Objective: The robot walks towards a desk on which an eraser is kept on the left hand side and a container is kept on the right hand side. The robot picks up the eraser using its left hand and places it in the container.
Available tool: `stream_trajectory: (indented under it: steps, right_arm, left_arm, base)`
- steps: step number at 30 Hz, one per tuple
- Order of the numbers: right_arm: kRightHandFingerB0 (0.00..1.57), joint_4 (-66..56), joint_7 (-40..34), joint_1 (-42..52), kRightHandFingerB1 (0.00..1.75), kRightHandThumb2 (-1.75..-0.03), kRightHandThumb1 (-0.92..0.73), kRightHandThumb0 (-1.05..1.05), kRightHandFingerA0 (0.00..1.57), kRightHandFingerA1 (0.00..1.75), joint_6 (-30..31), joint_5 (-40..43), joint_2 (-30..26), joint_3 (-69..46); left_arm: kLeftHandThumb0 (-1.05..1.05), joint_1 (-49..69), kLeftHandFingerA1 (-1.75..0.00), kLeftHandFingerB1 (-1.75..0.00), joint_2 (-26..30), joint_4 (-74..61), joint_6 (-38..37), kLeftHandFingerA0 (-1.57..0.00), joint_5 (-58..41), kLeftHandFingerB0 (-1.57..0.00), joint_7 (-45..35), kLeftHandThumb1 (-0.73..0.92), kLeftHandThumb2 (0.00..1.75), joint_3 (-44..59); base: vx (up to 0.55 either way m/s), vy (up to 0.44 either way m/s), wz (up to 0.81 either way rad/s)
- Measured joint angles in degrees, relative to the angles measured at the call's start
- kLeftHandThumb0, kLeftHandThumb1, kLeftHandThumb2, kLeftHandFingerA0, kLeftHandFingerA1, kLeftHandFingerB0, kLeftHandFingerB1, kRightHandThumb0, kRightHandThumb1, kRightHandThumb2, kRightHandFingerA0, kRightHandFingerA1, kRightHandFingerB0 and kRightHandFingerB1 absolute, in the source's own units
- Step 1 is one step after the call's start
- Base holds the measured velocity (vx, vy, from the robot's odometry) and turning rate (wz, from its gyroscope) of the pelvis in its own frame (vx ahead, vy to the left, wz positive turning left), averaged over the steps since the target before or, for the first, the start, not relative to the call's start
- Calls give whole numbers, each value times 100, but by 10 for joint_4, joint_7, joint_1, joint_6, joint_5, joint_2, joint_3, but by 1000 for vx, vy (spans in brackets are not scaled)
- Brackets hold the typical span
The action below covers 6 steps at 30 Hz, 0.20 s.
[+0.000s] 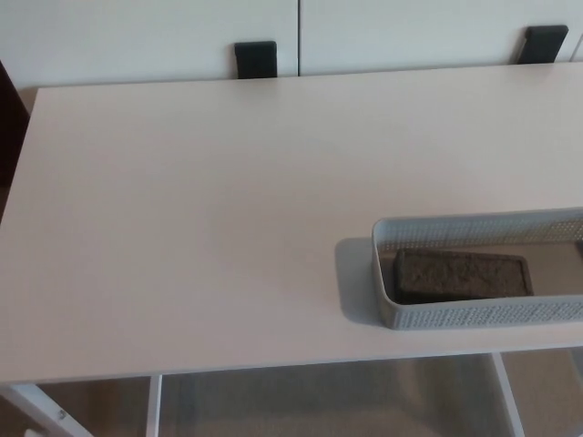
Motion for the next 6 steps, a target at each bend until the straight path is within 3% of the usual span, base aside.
stream_trajectory:
  steps: [6]
  right_arm:
    - [52,-2,-6,-2,48,-73,-42,-46,53,52,0,1,8,-5]
  left_arm:
    - [-97,0,-48,-45,19,32,-30,-80,24,-77,54,66,60,-12]
  base:
    - [0,0,0]
